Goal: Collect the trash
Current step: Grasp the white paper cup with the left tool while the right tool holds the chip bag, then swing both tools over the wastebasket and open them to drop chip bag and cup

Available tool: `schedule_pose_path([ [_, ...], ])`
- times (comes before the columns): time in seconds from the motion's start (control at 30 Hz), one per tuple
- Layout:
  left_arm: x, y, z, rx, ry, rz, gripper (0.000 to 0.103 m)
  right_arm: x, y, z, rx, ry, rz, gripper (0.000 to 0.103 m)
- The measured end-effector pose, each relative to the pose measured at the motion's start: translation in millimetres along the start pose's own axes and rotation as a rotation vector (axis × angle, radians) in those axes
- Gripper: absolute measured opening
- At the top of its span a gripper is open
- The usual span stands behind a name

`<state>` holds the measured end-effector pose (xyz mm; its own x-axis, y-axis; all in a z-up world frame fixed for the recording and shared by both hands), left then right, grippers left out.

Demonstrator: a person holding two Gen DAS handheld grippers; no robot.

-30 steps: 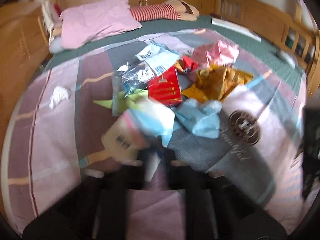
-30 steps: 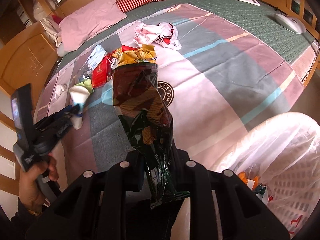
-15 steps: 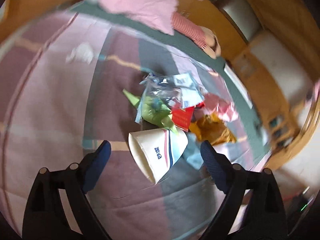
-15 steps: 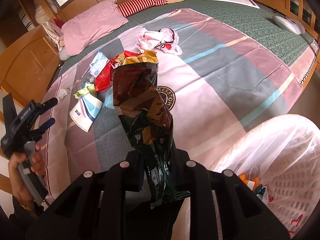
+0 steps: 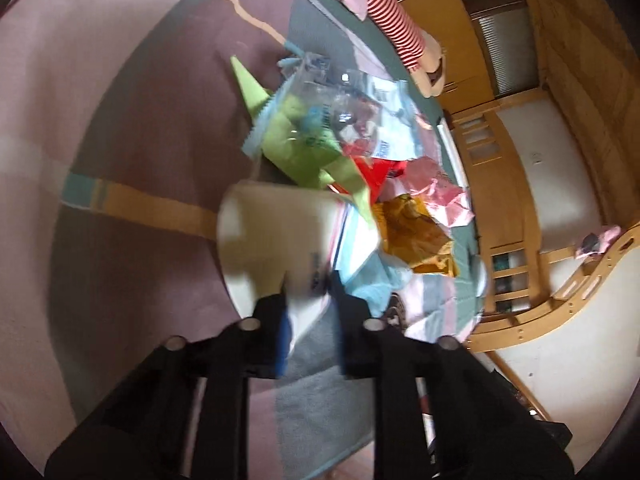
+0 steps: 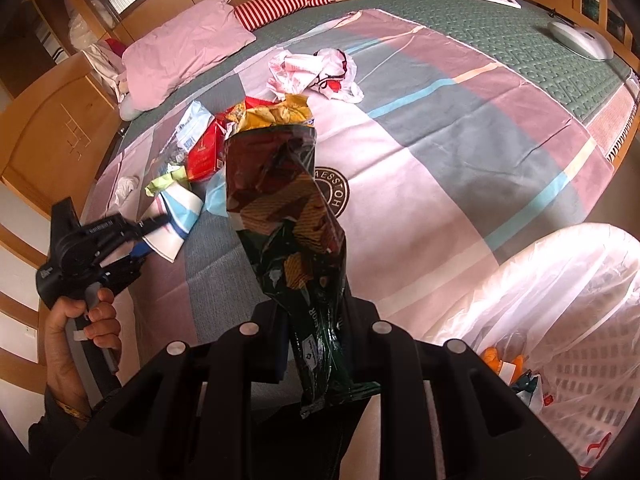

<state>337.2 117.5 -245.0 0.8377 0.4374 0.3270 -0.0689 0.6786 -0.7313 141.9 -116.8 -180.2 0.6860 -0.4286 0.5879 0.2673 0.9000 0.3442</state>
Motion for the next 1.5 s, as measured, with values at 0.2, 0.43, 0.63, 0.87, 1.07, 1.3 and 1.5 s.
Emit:
schedule_pose_path([
  [0.2,4.6,-35.4,30.1,-0.108,-0.077,-0.04,0.003,24.5,1.7,38.7,0.061,-0.107,0.013,0.022],
  [0.43,-25.9,-100.5,72.2,-0.278,-0.074,-0.151,0.003,34.9,-26.4,110.7,0.048,-0.178,0.102,0.022],
  [0.63,-93.4,-163.2,85.3,-0.373,0.027,-0.384,0.003,-23.6,-83.3,111.2,-0.082,0.082,0.164,0.044],
  [0.87,-193.5,-206.8,86.6,-0.49,0.213,-0.58,0.003,-18.8,-146.0,133.2,-0.208,0.037,-0.039,0.065],
  [1.07,-290.5,-245.0,101.7,-0.656,0.422,-0.724,0.007,25.0,-182.2,189.1,-0.295,-0.205,-0.183,0.071],
  [1.3,-328.1,-238.6,83.4,-0.559,0.5,-0.782,0.091,26.5,-182.5,180.9,-0.307,-0.196,-0.19,0.071],
  [1.5,-196.7,-204.3,96.1,-0.311,0.134,-0.624,0.093,40.7,-144.2,154.4,-0.251,-0.177,-0.15,0.071],
])
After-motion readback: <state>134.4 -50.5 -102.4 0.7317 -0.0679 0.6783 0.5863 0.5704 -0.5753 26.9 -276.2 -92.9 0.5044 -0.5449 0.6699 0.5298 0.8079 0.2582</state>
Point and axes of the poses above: each gripper's, at about its wrist camera, not at the fingertips, and z roughly against the way its jaws point, y to its left, x to its top, the point moved 8 cm from there along -z, roughly the way its jaws point, and after that the axes turned 10 degrees about -y, right-handed, at the moved point
